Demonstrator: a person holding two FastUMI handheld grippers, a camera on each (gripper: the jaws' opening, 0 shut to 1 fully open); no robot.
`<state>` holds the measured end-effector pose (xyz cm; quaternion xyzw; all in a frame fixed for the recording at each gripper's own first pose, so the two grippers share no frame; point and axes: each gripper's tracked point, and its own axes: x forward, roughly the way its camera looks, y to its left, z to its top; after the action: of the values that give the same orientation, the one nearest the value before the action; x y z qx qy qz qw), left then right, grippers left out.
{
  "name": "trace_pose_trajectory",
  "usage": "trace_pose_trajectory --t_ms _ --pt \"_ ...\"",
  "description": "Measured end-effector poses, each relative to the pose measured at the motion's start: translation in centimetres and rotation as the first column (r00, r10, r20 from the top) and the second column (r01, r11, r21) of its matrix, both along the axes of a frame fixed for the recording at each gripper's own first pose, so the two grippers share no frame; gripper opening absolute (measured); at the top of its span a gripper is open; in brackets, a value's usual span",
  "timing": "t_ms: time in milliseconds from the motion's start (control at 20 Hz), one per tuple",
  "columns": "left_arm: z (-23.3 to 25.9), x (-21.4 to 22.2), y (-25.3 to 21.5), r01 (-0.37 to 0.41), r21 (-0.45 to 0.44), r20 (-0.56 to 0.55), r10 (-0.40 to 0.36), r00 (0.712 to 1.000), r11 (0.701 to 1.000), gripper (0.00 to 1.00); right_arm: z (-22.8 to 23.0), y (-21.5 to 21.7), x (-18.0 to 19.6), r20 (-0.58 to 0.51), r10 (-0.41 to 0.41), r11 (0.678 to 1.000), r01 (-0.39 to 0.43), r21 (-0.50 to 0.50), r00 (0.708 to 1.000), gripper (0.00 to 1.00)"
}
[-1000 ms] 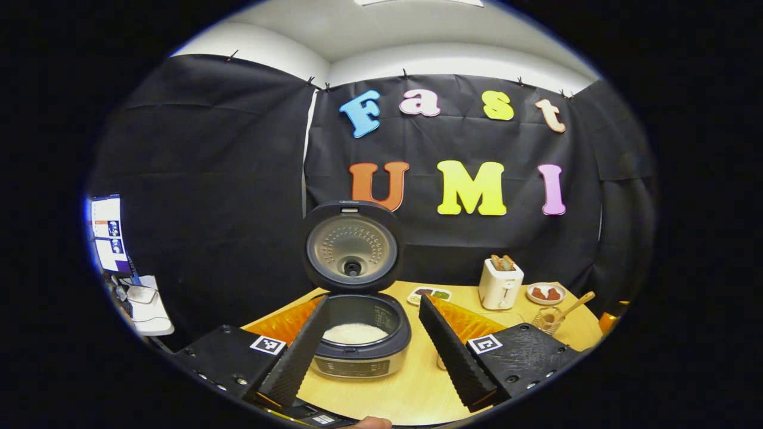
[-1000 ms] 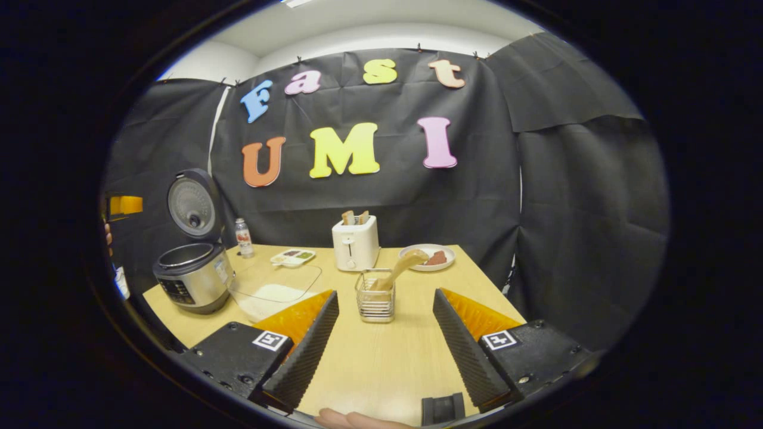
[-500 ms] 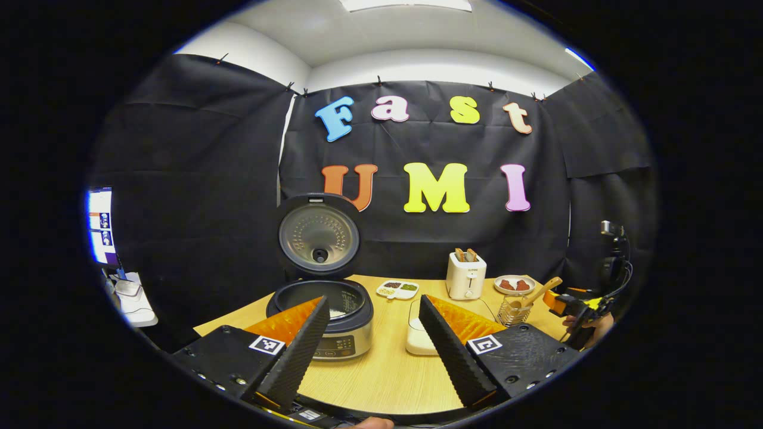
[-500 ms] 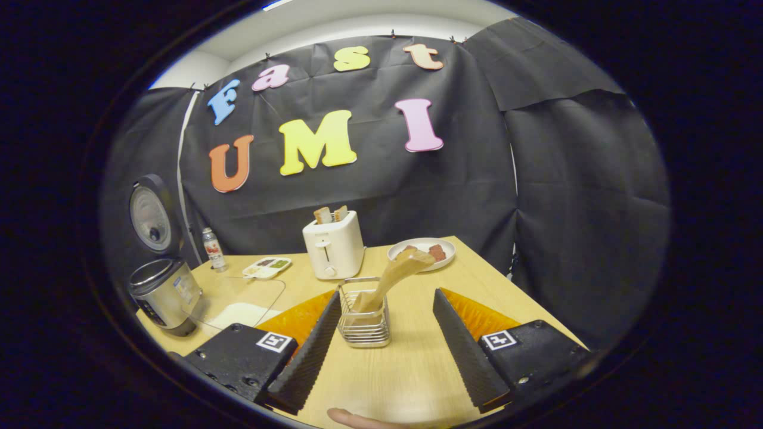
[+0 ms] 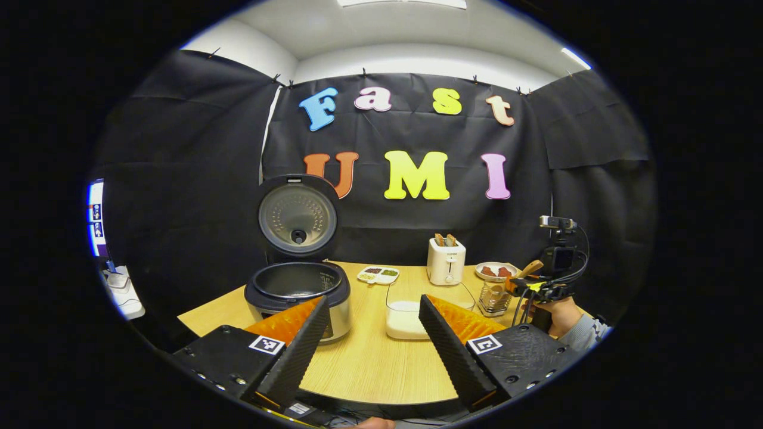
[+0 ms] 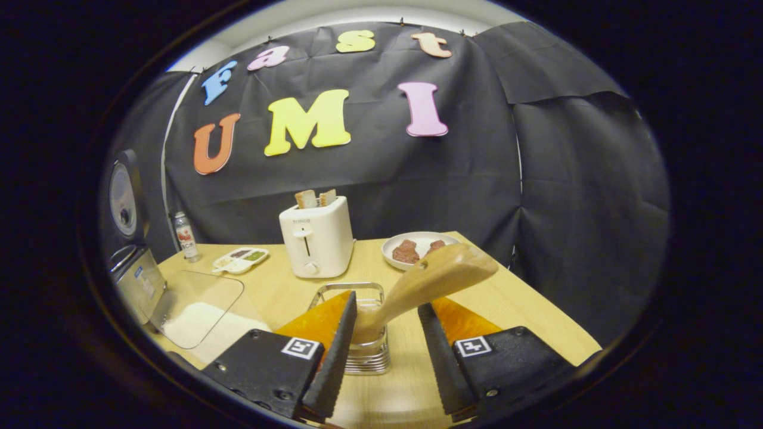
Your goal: Close the left gripper, press the button to open the rice cooker; take a wooden spoon from the chopstick holder with the right hand, scoop a spoonful of rice and pour it into the rice cooker, then put the wooden spoon back into the chopstick holder.
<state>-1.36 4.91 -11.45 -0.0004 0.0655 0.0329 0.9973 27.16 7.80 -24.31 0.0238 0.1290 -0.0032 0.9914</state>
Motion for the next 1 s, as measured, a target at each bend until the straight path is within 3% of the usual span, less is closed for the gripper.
trace_pose_trajectory --t_ms 50,100,150,250,300,400,550,1000 --pt "-0.2 0.0 0.1 -0.001 0.002 -0.004 0.001 1.000 1.000 0.96 0.2 -0.4 0.5 0.008 -0.024 1.000 0.024 0.005 1.000 0.67" --pt "-0.2 -0.1 0.1 -0.001 0.007 -0.005 0.001 1.000 1.000 0.96 0.4 -0.6 0.9 0.016 -0.033 0.999 0.032 0.013 0.999 0.63" --pt "-0.1 -0.2 0.3 -0.002 0.014 -0.004 0.002 1.000 1.000 0.96 0.6 -0.6 1.3 0.027 -0.040 0.999 0.039 0.017 0.999 0.64" --pt "-0.1 -0.5 0.8 -0.010 0.025 -0.002 0.011 1.000 1.000 0.96 1.1 -0.3 1.8 0.038 -0.034 0.998 0.032 0.047 0.999 0.49" --pt "-0.1 -0.7 1.1 -0.015 0.028 -0.001 0.015 1.000 0.999 0.96 0.8 0.0 2.3 0.026 -0.027 0.998 0.026 0.059 0.999 0.36" --pt "0.0 -1.0 1.7 -0.026 0.028 0.001 0.026 1.000 0.999 0.96 1.3 1.0 2.3 0.023 0.011 0.997 -0.013 0.083 1.000 0.33" --pt "0.1 -1.5 2.3 -0.036 0.016 0.006 0.036 0.999 0.999 0.96 1.6 2.1 2.4 0.013 0.057 0.995 -0.058 0.082 0.998 0.19" --pt "0.3 -2.2 2.7 -0.028 -0.007 0.019 0.028 0.999 1.000 0.96 7.9 2.1 0.4 0.114 0.083 0.995 -0.088 0.037 0.990 0.13"
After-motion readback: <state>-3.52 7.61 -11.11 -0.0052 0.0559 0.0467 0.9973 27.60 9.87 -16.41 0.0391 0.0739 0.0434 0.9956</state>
